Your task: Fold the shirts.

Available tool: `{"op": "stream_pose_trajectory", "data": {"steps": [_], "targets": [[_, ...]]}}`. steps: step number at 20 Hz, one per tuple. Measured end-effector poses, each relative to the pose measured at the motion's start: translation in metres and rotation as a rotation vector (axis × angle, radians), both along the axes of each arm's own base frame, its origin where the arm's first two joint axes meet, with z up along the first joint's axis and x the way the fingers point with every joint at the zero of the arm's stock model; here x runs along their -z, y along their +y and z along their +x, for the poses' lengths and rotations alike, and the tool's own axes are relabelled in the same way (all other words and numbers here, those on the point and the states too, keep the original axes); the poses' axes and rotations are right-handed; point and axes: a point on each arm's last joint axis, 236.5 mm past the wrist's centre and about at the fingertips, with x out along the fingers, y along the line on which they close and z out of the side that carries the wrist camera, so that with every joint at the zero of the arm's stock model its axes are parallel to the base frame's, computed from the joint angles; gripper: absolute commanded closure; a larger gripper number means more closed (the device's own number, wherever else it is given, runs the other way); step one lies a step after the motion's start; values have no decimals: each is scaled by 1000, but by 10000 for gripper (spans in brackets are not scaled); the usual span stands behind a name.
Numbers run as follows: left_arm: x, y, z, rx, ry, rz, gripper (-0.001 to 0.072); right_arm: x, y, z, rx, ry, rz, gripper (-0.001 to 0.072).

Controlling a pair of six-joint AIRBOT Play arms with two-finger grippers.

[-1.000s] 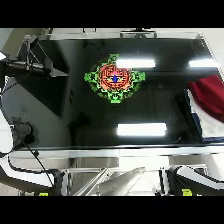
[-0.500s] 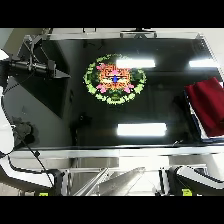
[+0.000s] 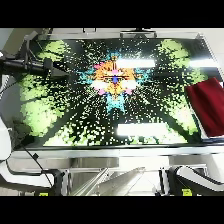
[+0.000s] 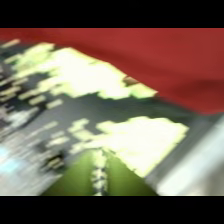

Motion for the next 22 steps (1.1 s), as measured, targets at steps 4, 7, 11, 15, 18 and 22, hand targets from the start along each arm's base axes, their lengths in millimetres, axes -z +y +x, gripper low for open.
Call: {"op": "stream_pose_trajectory", "data": {"steps": [4,7,11,15,18,22], "targets": [[-12,-14,-36,-10,-30,12,701,-16,65,37,-183,-130,3,702],[11,-31,-87,-6,7,40,701,-8,141,41,-354,-212,-17,701],[57,-53,-162,1,62,56,701,28,240,-2,-603,-267,-22,700],[94,-61,-211,-18,83,63,701,66,286,-46,-733,-275,-12,700],[105,-61,-228,-51,74,61,700,77,294,-54,-750,-288,-14,700],[109,-60,-238,-77,42,54,700,82,297,-57,-755,-297,-18,700]]}}
